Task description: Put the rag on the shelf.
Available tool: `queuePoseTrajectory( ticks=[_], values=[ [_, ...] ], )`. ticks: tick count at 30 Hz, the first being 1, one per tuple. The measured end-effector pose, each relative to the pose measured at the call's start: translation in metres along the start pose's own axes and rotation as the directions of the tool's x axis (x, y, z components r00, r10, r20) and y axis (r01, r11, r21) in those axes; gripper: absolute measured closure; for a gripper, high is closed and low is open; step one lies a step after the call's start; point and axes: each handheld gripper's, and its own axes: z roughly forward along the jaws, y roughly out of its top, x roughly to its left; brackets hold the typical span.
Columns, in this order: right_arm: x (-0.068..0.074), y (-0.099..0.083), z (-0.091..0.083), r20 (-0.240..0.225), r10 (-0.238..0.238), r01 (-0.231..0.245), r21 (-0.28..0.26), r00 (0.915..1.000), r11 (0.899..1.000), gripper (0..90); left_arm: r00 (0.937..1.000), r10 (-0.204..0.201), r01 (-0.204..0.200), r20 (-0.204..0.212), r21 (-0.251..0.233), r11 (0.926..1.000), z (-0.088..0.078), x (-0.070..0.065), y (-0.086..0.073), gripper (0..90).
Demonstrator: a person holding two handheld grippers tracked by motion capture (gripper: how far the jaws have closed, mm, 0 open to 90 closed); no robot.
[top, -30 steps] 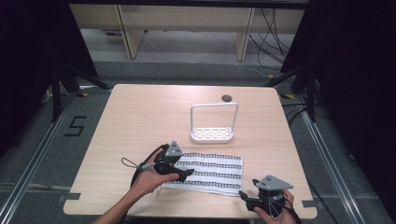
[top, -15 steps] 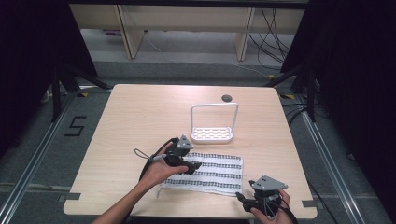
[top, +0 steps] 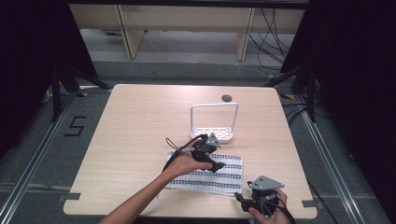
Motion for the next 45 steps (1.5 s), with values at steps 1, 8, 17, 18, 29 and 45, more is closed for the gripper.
queuePoseTrajectory(
  ticks=[1, 8, 17, 18, 29, 45],
  values=[
    [-0.002, 0.000, 0.002, 0.003, -0.030, 0.030, -0.013, 0.9995, 0.999, 36.3, 1.0000, -0.003, 0.003, 0.006, -0.005, 1.0000, 0.003, 0.000, 0.002, 28.5],
    [-0.002, 0.001, 0.004, 0.008, -0.043, 0.043, -0.003, 0.9990, 0.999, 37.3, 0.9988, 0.025, -0.026, 0.042, 0.017, 0.9995, 0.019, 0.002, 0.020, 31.4],
    [0.000, 0.001, 0.008, 0.009, -0.040, 0.040, 0.016, 0.9992, 0.999, 38.6, 0.9960, 0.046, -0.050, 0.076, 0.040, 0.9980, 0.041, 0.000, 0.033, 33.3],
    [0.000, 0.001, 0.009, 0.011, -0.043, 0.043, 0.017, 0.9990, 0.999, 38.9, 0.9965, 0.039, -0.042, 0.073, 0.041, 0.9982, 0.043, -0.001, 0.033, 33.2],
    [0.002, 0.002, 0.013, 0.011, -0.042, 0.042, 0.038, 0.9990, 0.998, 41.2, 0.9953, 0.042, -0.048, 0.088, 0.064, 0.9968, 0.060, 0.000, 0.035, 37.3],
    [-0.009, 0.001, 0.015, -0.007, -0.014, 0.014, 0.007, 0.9999, 1.000, 73.7, 0.9916, 0.087, -0.093, 0.096, 0.065, 0.9935, 0.066, -0.002, 0.036, 71.1]
  ],
)
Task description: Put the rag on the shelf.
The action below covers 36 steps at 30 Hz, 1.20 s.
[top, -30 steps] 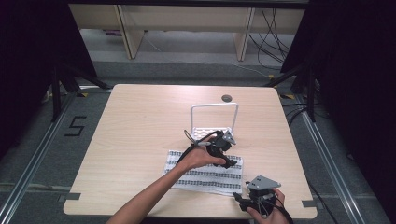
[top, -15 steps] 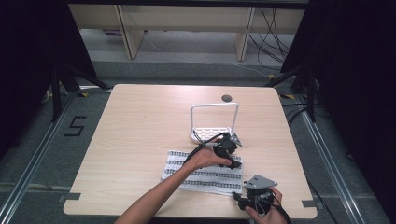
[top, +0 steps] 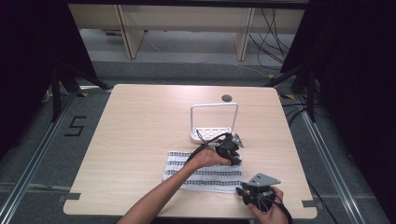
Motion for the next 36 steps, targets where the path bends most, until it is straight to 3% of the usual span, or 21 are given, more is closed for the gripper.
queuePoseTrajectory(
  ticks=[5, 14, 17, 19, 20, 22, 23, 25, 26, 27, 31, 32, 33, 34, 36],
  values=[
    [-0.002, 0.001, 0.001, -0.030, 0.023, -0.023, 0.006, 0.9993, 1.000, 85.1, 0.9996, 0.027, -0.027, -0.002, 0.005, 0.9996, 0.000, -0.005, 0.001, 82.4],
    [-0.007, 0.002, -0.003, -0.027, 0.002, -0.003, -0.031, 0.9996, 1.000, 87.1, 0.9995, 0.027, -0.027, -0.017, -0.008, 0.9996, -0.010, -0.004, 0.002, 85.3],
    [-0.008, 0.005, -0.007, -0.022, 0.008, -0.009, -0.049, 0.9997, 0.999, 87.3, 0.9995, 0.019, -0.020, -0.024, -0.037, 0.9991, -0.017, -0.004, 0.003, 85.4],
    [-0.007, 0.006, -0.008, -0.022, 0.009, -0.010, -0.054, 0.9997, 0.998, 87.3, 0.9993, 0.019, -0.020, -0.032, -0.044, 0.9989, -0.023, -0.004, 0.005, 85.4],
    [-0.009, 0.006, -0.008, -0.017, -0.014, 0.013, -0.066, 0.9997, 0.998, 87.3, 0.9992, 0.023, -0.024, -0.033, -0.044, 0.9987, -0.026, -0.004, 0.005, 85.4],
    [-0.006, 0.009, -0.013, -0.022, 0.029, -0.030, -0.071, 0.9993, 0.997, 87.5, 0.9987, 0.016, -0.018, -0.048, -0.054, 0.9984, -0.037, -0.004, 0.006, 85.4],
    [-0.006, 0.009, -0.013, -0.022, 0.029, -0.030, -0.071, 0.9993, 0.997, 87.5, 0.9987, 0.016, -0.018, -0.048, -0.054, 0.9984, -0.037, -0.004, 0.006, 85.4],
    [-0.009, 0.015, -0.017, -0.020, -0.007, 0.004, -0.116, 0.9998, 0.993, 87.8, 0.9983, 0.004, -0.009, -0.058, -0.071, 0.9974, -0.048, -0.001, 0.007, 85.4],
    [-0.006, 0.017, -0.019, -0.020, 0.019, -0.022, -0.117, 0.9996, 0.993, 87.8, 0.9979, -0.004, -0.002, -0.064, -0.079, 0.9969, -0.052, 0.000, 0.007, 85.4],
    [-0.008, 0.020, -0.020, -0.012, -0.012, 0.010, -0.136, 0.9999, 0.991, 87.8, 0.9977, -0.015, 0.009, -0.066, -0.087, 0.9962, -0.055, 0.000, 0.007, 85.3],
    [-0.007, 0.030, -0.026, -0.008, -0.021, 0.020, -0.165, 0.9997, 0.986, 88.0, 0.9960, -0.010, 0.001, -0.088, -0.101, 0.9949, -0.076, 0.001, 0.011, 85.4],
    [-0.005, 0.033, -0.027, -0.013, -0.001, -0.001, -0.167, 0.9999, 0.986, 88.0, 0.9960, -0.010, 0.001, -0.088, -0.101, 0.9949, -0.076, 0.001, 0.011, 85.4],
    [-0.005, 0.033, -0.027, -0.013, -0.001, -0.001, -0.167, 0.9999, 0.986, 88.0, 0.9949, -0.033, 0.021, -0.095, -0.127, 0.9916, -0.080, -0.001, 0.011, 85.4],
    [-0.005, 0.038, -0.030, -0.010, -0.004, 0.002, -0.181, 0.9999, 0.983, 88.0, 0.9936, -0.031, 0.017, -0.108, -0.133, 0.9910, -0.091, 0.000, 0.013, 85.4],
    [-0.007, 0.041, -0.031, -0.011, -0.020, 0.018, -0.197, 0.9997, 0.980, 88.1, 0.9927, -0.038, 0.021, -0.115, -0.144, 0.9894, -0.097, 0.000, 0.013, 85.4]
  ],
)
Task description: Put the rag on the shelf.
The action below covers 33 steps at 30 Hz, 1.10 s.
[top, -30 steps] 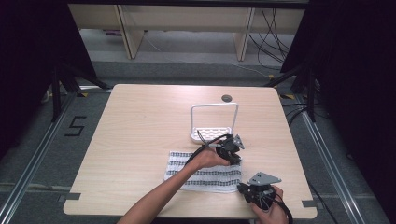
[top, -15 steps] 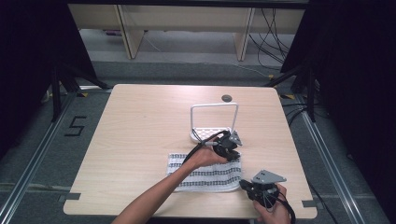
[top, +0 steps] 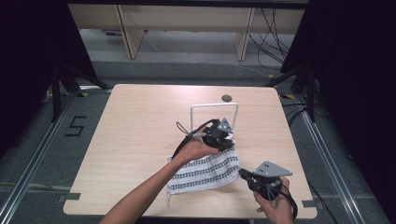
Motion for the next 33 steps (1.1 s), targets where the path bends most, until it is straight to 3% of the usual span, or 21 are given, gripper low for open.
queuePoseTrajectory(
  ticks=[1, 2, 4, 5, 8, 9, 11, 12, 15, 19, 20, 21, 22, 23, 28, 30, 32, 33],
  values=[
    [0.000, 0.004, -0.001, -0.003, -0.005, 0.005, -0.007, 1.0000, 1.000, 88.0, 0.9999, 0.010, -0.010, -0.005, 0.006, 0.9999, -0.006, 0.001, 0.001, 85.4],
    [0.000, 0.007, -0.003, -0.003, -0.003, 0.003, -0.018, 1.0000, 1.000, 88.1, 0.9998, -0.012, 0.012, -0.016, -0.017, 0.9998, -0.009, 0.000, 0.002, 85.4],
    [0.000, 0.016, -0.007, -0.008, -0.015, 0.015, -0.033, 0.9999, 0.999, 88.1, 0.9994, 0.006, -0.006, -0.034, -0.010, 0.9999, -0.021, 0.001, 0.005, 85.4],
    [-0.001, 0.021, -0.009, -0.003, -0.031, 0.031, -0.044, 0.9995, 0.999, 88.2, 0.9990, -0.011, 0.010, -0.043, -0.032, 0.9994, -0.026, 0.000, 0.007, 85.4],
    [0.001, 0.036, -0.017, 0.008, -0.019, 0.020, -0.056, 0.9998, 0.998, 88.2, 0.9968, -0.035, 0.030, -0.072, -0.063, 0.9975, -0.043, 0.000, 0.011, 85.3],
    [-0.005, 0.047, -0.020, 0.031, -0.080, 0.082, -0.095, 0.9963, 0.992, 88.2, 0.9951, -0.043, 0.036, -0.088, -0.081, 0.9960, -0.054, 0.000, 0.015, 85.3],
    [-0.006, 0.058, -0.024, 0.025, -0.067, 0.069, -0.081, 0.9974, 0.994, 88.3, 0.9945, -0.046, 0.037, -0.094, -0.088, 0.9954, -0.060, 0.000, 0.017, 85.3],
    [-0.008, 0.063, -0.025, 0.031, -0.079, 0.082, -0.090, 0.9964, 0.993, 88.3, 0.9928, -0.049, 0.037, -0.109, -0.105, 0.9938, -0.071, 0.000, 0.020, 85.3],
    [-0.015, 0.078, -0.027, 0.048, -0.101, 0.105, -0.104, 0.9938, 0.989, 88.3, 0.9909, -0.056, 0.040, -0.122, -0.126, 0.9911, -0.083, 0.001, 0.024, 85.3],
    [-0.020, 0.093, -0.027, 0.040, -0.079, 0.083, -0.114, 0.9961, 0.990, 88.4, 0.9869, -0.078, 0.055, -0.141, -0.161, 0.9854, -0.102, 0.007, 0.031, 85.3],
    [-0.020, 0.098, -0.027, 0.048, -0.070, 0.076, -0.119, 0.9964, 0.990, 88.4, 0.9860, -0.069, 0.043, -0.152, -0.168, 0.9848, -0.105, 0.009, 0.032, 85.3],
    [-0.024, 0.105, -0.027, 0.057, -0.102, 0.109, -0.140, 0.9932, 0.984, 88.4, 0.9853, -0.056, 0.028, -0.161, -0.172, 0.9847, -0.109, 0.011, 0.034, 85.3],
    [-0.023, 0.111, -0.028, 0.041, -0.079, 0.084, -0.135, 0.9961, 0.987, 88.3, 0.9844, -0.059, 0.030, -0.165, -0.173, 0.9845, -0.112, 0.012, 0.035, 85.3],
    [-0.027, 0.124, -0.030, 0.049, -0.088, 0.095, -0.153, 0.9949, 0.984, 88.4, 0.9828, -0.075, 0.044, -0.169, -0.179, 0.9828, -0.115, 0.012, 0.036, 85.3],
    [-0.035, 0.149, -0.031, 0.089, -0.124, 0.139, -0.185, 0.9883, 0.973, 88.4, 0.9736, -0.136, 0.096, -0.183, -0.215, 0.9719, -0.126, 0.018, 0.039, 85.4],
    [-0.036, 0.159, -0.031, 0.089, -0.113, 0.127, -0.175, 0.9897, 0.976, 88.4, 0.9680, -0.165, 0.119, -0.189, -0.235, 0.9646, -0.129, 0.022, 0.041, 85.4],
    [-0.039, 0.168, -0.030, 0.099, -0.125, 0.141, -0.164, 0.9871, 0.976, 88.4, 0.9619, -0.192, 0.136, -0.195, -0.270, 0.9533, -0.132, 0.026, 0.043, 85.4],
    [-0.043, 0.176, -0.026, 0.102, -0.132, 0.148, -0.172, 0.9859, 0.974, 88.4, 0.9597, -0.200, 0.143, -0.197, -0.273, 0.9514, -0.134, 0.029, 0.044, 85.3]
  ],
)
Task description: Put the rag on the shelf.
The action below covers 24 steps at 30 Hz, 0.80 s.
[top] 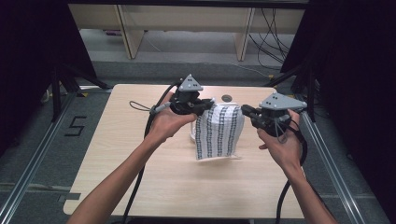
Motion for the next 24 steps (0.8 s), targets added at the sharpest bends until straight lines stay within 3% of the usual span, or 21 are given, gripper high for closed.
queuePoseTrajectory(
  ticks=[7, 12, 24],
  values=[
    [-0.013, 0.018, 0.014, 0.007, 0.013, -0.013, -0.016, 0.9999, 1.000, 88.5, 0.9981, -0.045, 0.044, -0.041, -0.034, 0.9985, -0.003, 0.018, 0.016, 85.4],
    [-0.024, 0.032, 0.027, 0.020, 0.021, -0.020, -0.029, 0.9996, 0.999, 88.4, 0.9930, -0.096, 0.092, -0.069, -0.063, 0.9938, 0.000, 0.030, 0.023, 85.3],
    [-0.045, 0.056, 0.065, 0.050, 0.031, -0.032, 0.014, 0.9982, 0.999, 88.4, 0.9825, -0.131, 0.124, -0.133, -0.058, 0.9906, 0.016, 0.056, 0.034, 85.3]
  ],
)
